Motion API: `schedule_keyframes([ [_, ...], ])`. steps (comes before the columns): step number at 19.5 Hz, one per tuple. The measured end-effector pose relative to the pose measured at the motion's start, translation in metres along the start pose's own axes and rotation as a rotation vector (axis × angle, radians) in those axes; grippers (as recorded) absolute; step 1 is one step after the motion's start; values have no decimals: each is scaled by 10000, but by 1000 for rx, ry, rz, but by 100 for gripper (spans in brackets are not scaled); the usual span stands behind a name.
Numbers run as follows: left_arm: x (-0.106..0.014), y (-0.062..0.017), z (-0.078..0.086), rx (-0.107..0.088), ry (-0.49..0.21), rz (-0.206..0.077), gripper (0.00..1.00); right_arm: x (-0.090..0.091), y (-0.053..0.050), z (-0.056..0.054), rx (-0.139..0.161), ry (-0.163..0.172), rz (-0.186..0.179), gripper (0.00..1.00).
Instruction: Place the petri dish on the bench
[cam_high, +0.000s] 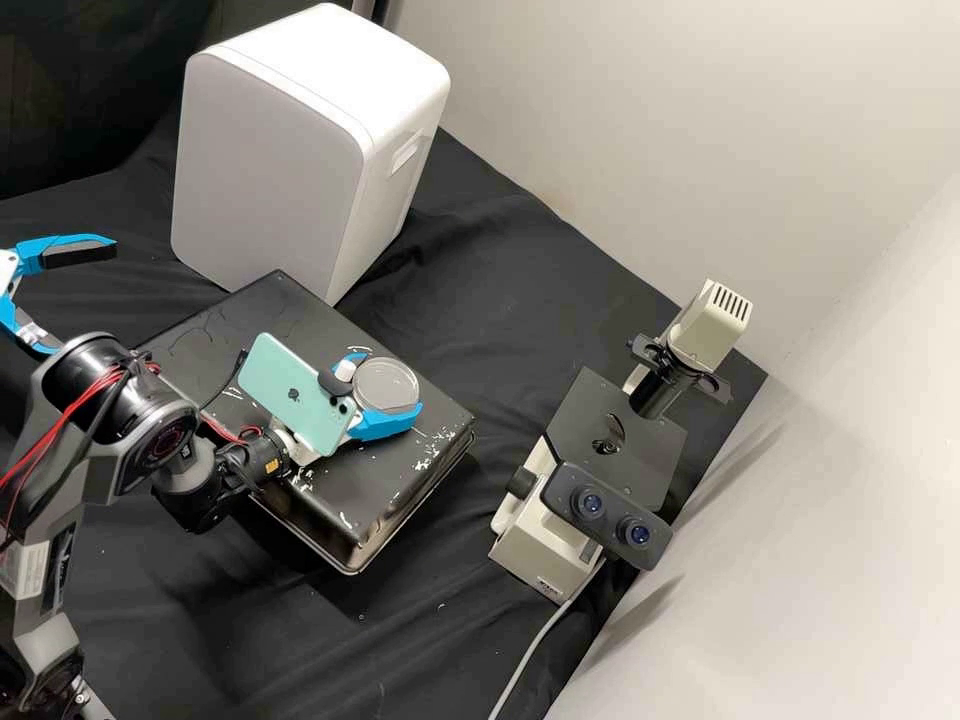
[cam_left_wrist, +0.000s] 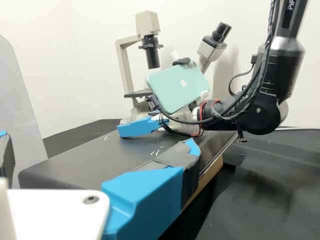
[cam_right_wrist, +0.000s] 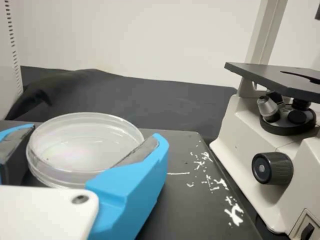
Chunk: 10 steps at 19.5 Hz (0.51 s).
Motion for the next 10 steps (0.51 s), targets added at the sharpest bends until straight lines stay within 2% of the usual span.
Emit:
schedule_keyframes([
  [10,0,0,0,0,0,0,100,-62,-24,-37,5,3,-4,100],
])
